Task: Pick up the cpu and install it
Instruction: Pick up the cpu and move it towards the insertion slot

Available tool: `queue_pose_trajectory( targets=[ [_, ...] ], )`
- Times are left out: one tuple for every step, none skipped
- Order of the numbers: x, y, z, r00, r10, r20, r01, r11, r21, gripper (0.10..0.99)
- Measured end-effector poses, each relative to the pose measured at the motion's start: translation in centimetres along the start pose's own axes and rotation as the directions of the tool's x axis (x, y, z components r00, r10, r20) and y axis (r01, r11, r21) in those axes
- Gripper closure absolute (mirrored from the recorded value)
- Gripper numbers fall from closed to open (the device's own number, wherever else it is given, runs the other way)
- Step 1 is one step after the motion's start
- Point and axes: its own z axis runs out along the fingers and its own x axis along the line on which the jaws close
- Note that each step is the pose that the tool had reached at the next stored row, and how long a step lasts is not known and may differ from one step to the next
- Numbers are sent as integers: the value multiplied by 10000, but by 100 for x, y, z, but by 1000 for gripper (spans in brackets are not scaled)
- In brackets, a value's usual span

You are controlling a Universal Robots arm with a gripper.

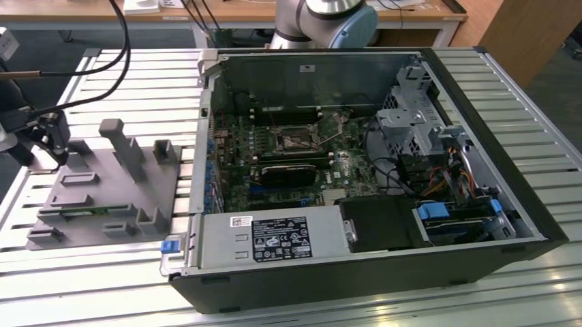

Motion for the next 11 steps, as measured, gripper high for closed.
queue_pose_trajectory(
  targets=[
    [0,0,-8,10000,0,0,0,10000,0,553],
    [0,1,-16,10000,0,0,0,10000,0,553],
    [0,2,-23,10000,0,1,0,10000,-1,553],
    [0,2,-31,10000,0,0,0,10000,0,553],
    [0,2,-38,10000,0,1,0,10000,0,553],
    [1,3,-46,10000,0,1,0,10000,0,553],
    [1,3,-53,10000,0,0,0,10000,1,553],
    [1,4,-60,10000,0,1,0,10000,0,553],
    [1,4,-67,10000,0,0,0,10000,0,553],
    [1,5,-74,10000,0,1,0,10000,0,553],
    [1,5,-81,10000,0,1,0,10000,0,553]
  ],
)
